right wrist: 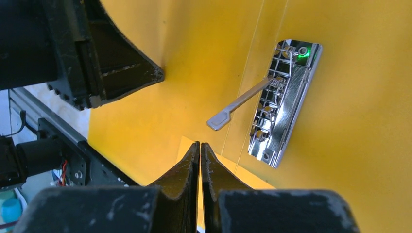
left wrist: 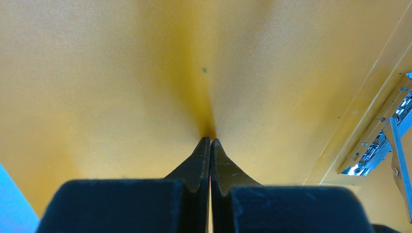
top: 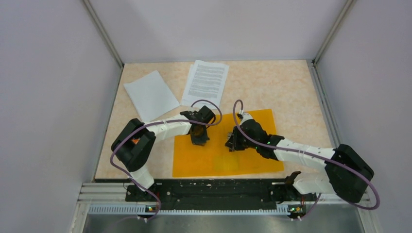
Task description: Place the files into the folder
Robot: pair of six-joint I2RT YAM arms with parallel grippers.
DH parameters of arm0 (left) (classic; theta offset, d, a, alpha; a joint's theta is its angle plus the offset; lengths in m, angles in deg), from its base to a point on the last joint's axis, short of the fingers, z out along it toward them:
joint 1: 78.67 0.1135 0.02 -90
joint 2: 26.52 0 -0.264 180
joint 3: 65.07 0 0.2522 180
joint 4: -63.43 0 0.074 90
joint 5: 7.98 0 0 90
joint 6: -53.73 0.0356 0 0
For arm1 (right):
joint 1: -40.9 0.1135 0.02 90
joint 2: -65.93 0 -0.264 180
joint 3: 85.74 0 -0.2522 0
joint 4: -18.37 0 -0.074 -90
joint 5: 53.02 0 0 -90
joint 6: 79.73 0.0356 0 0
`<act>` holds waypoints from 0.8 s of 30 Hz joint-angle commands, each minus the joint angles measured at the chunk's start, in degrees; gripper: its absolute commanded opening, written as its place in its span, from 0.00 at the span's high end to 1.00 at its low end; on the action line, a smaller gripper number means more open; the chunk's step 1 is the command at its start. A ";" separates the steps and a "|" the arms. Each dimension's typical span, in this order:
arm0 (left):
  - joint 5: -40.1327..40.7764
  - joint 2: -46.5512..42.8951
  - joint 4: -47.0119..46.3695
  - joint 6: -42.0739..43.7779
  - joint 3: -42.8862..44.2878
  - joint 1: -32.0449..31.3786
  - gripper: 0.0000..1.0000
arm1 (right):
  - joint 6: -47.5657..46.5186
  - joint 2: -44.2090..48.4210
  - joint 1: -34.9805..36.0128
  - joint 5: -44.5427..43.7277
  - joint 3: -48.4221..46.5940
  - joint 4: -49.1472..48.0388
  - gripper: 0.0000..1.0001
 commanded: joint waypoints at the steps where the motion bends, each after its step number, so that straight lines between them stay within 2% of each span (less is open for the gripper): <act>1: -0.05 0.03 1.36 0.75 1.81 -0.18 1.00 | 1.49 -3.18 -1.95 -0.77 -2.81 -5.46 0.97; 11: -0.39 0.77 1.68 1.83 2.62 -0.13 1.00 | -1.02 -10.18 -9.01 -0.88 -7.77 -5.33 0.97; 19: -1.15 0.75 1.42 2.74 3.02 -0.13 1.00 | -0.32 -17.96 -10.23 -1.57 -12.37 -3.41 0.98; 24: -1.43 0.33 2.36 3.69 4.48 -0.09 0.97 | -0.32 -18.74 -10.25 -2.13 -14.02 -1.50 0.98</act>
